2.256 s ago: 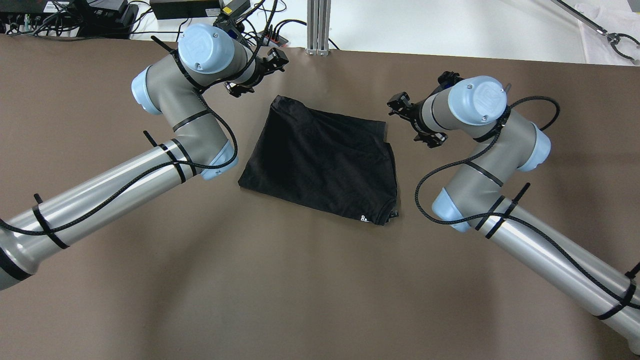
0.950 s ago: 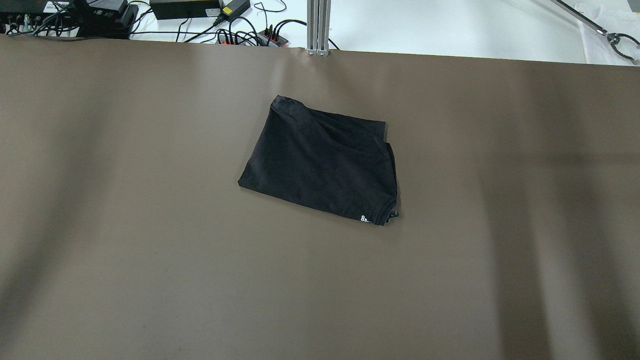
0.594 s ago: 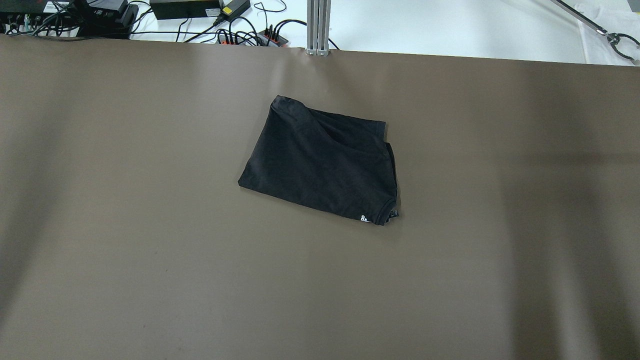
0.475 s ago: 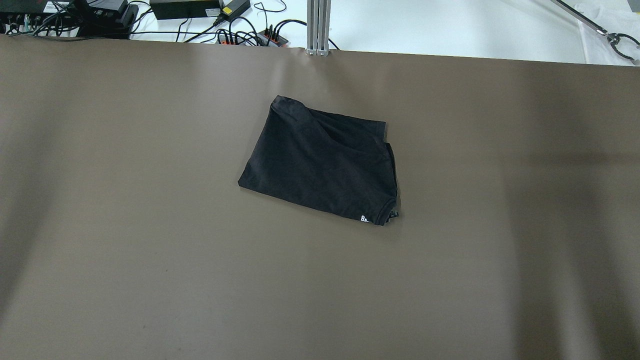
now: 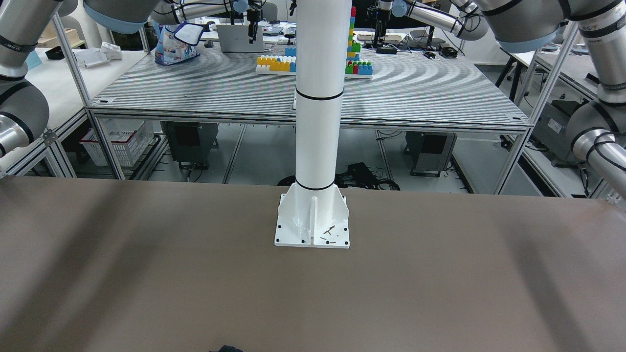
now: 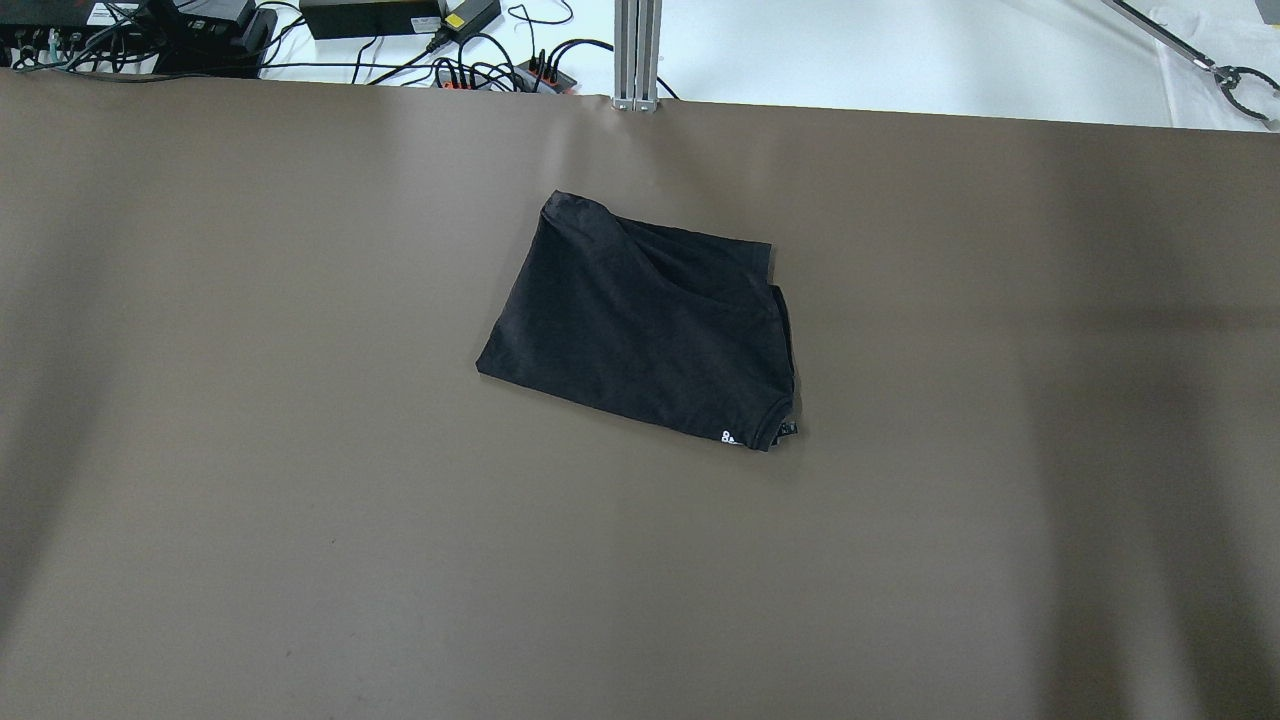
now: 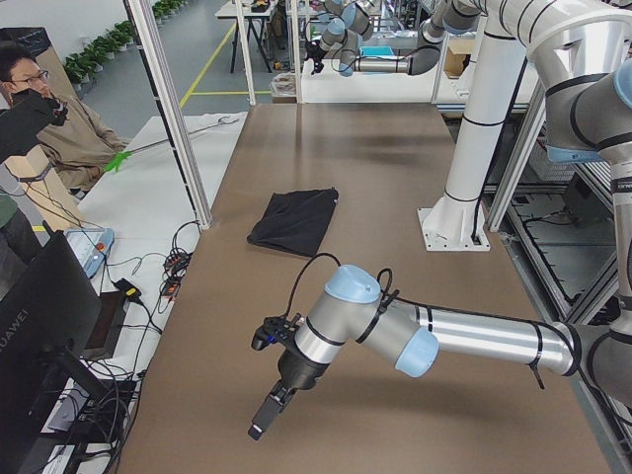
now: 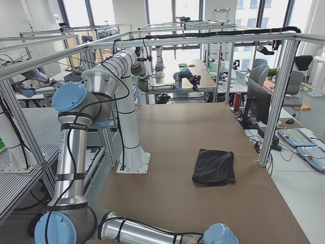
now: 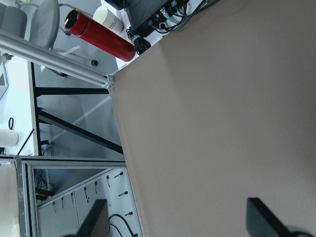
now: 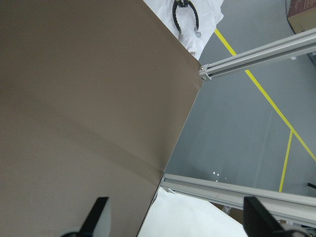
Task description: Fold clothes
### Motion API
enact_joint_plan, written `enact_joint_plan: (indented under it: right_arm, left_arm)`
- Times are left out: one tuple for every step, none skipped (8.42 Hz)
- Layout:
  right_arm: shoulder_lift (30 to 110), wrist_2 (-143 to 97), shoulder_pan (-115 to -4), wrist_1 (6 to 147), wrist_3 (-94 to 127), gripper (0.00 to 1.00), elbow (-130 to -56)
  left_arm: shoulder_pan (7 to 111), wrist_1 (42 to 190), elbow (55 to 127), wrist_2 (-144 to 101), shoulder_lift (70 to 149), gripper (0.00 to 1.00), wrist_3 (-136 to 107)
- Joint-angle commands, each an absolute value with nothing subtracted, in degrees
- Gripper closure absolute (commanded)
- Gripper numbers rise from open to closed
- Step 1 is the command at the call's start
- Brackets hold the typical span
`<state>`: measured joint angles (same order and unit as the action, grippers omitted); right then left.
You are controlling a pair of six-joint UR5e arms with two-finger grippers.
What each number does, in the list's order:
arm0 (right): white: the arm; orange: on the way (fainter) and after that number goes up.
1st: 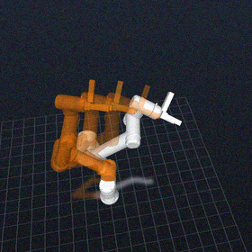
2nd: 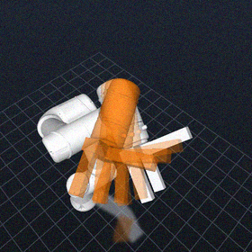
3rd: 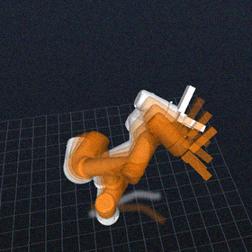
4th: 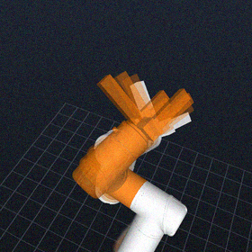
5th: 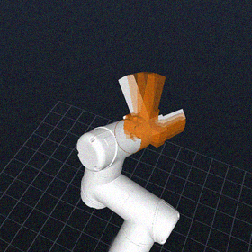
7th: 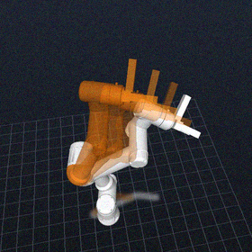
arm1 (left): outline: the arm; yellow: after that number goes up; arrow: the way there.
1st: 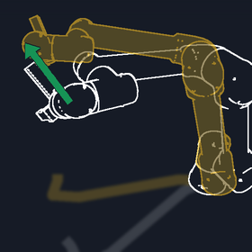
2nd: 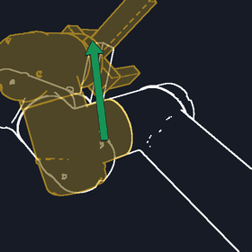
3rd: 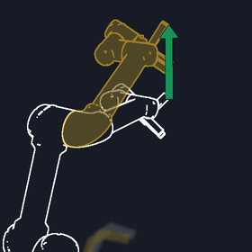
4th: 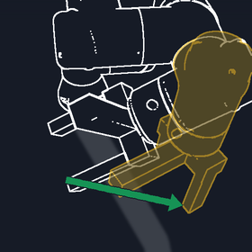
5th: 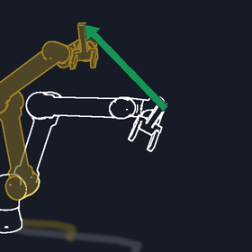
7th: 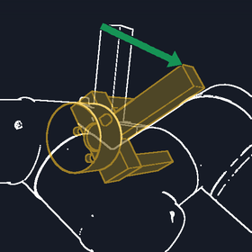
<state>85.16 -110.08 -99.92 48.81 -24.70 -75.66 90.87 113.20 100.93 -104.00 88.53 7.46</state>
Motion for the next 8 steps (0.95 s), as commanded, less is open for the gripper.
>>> enact_joint_plan:
  right_arm:
    - [85.34, -110.04, -100.02, 49.3, -20.86, 0.05, -78.91]
    - [85.34, -110.04, -100.02, 49.48, -19.7, 0.05, -79.53]
    - [85.34, -110.21, -100.11, 49.57, -19.51, 0.05, -80.59]
    - [85.52, -110.48, -100.11, 51.66, -19.42, 0.05, -82.94]
    - [85.43, -110.57, -100.11, 57.34, -19.42, 0.05, -87.75]
    - [85.52, -110.57, -100.11, 64.09, -19.6, 0.05, -92.07]
    - [86.04, -110.48, -100.11, 64.86, -19.6, 0.05, -92.54]
    - [86.22, -110.57, -100.11, 64.86, -19.6, 0.05, -92.37]
  left_arm:
    - [92.02, 105.01, 102.57, -104.32, 90.45, 0.0, 8.26]
    - [93.5, 105.03, 102.31, -104.41, 90.44, 0.0, 9.48]
    - [94.82, 105.73, 100.56, -104.68, 90.44, 0.0, 12.1]
    - [96.23, 107.47, 99.24, -107.38, 90.44, 0.0, 12.65]
    - [97.89, 110.1, 97.66, -108.19, 89.92, 0.0, 14.14]
    - [98.69, 113.0, 97.04, -108.37, 89.22, 0.0, 15.02]
    - [98.7, 113.38, 97.12, -108.2, 88.95, 0.0, 14.33]
    - [98.7, 113.55, 97.73, -108.02, 88.77, 0.0, 13.98]
